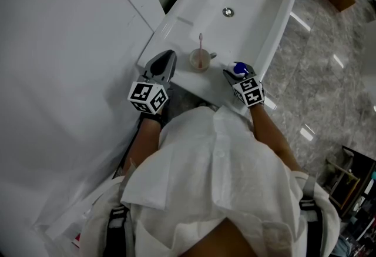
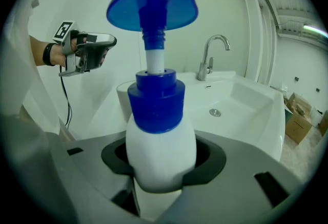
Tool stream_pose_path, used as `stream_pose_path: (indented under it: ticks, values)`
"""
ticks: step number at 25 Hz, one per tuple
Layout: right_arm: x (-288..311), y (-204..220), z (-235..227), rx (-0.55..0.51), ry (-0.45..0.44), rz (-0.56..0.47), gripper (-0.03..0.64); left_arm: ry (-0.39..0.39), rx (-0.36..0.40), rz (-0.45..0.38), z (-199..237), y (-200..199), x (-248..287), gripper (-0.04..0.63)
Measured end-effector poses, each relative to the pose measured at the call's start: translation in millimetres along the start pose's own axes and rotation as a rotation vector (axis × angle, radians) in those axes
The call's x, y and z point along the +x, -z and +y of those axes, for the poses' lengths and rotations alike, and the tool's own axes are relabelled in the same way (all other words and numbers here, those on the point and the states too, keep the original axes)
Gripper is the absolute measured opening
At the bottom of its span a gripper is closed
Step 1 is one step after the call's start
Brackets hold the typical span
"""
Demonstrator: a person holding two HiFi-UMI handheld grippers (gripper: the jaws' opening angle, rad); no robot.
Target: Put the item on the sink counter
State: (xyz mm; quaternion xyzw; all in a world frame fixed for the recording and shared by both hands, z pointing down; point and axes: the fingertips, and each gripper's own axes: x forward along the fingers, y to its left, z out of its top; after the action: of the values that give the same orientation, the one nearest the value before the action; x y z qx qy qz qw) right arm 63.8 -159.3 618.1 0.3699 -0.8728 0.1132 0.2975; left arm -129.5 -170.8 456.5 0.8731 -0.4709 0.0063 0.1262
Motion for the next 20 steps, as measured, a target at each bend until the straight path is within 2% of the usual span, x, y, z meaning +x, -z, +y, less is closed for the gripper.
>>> stream_pose_path:
  ticks: [14, 20]
  values:
    - [-26.0, -6.0, -0.8, -0.033, -0.016, -0.019, 0.222, 0.003, -0.005, -0.006, 2.9, -0.9, 1.0, 0.040]
    - [-52.9, -10.4, -5.0, 0.015, 0.006, -0.086, 0.224, -0.009, -0.004, -0.012, 7.8, -1.6, -1.4, 0.040]
